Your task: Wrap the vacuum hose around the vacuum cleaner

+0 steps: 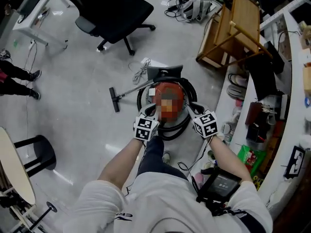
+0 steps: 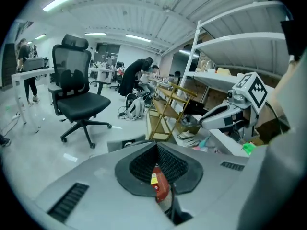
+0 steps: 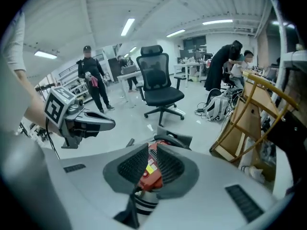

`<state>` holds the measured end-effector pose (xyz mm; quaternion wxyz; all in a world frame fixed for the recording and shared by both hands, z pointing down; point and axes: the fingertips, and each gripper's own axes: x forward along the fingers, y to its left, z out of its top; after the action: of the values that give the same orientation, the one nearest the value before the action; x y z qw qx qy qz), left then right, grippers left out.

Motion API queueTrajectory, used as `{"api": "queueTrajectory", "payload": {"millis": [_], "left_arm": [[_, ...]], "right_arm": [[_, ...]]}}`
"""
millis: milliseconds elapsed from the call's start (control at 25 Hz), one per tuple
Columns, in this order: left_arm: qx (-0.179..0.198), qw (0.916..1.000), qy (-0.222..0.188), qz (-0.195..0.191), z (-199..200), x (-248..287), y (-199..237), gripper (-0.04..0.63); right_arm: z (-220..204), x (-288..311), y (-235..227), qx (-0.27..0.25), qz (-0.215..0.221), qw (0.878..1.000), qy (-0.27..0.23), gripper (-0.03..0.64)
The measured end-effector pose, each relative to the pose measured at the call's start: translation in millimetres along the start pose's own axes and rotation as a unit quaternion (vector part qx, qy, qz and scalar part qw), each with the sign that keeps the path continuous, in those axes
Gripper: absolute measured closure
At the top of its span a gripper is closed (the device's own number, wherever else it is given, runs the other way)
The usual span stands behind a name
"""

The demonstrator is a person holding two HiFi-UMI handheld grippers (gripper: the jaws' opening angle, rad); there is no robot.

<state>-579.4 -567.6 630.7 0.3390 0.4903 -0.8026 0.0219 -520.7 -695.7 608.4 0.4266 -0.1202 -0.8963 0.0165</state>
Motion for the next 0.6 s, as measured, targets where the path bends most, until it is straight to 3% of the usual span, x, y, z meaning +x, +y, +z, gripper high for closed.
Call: {"api": "queueTrajectory", "payload": {"millis": [240, 600], "left_arm": [[-0.013, 0.9989, -0.045, -0.010, 13.0, -79.6, -82.1, 0.592], [-0.019, 0.9952, -0.096, 0.000, -1.3, -180.6, -175.3, 0.592]], "right_arm": [[-25.4, -95.7, 59.9, 0.054, -0.002, 0.997, -0.052, 0.586], [-65.7, -209.2, 125.4, 0.074, -0.030, 0.989, -0.129, 0.609]]}}
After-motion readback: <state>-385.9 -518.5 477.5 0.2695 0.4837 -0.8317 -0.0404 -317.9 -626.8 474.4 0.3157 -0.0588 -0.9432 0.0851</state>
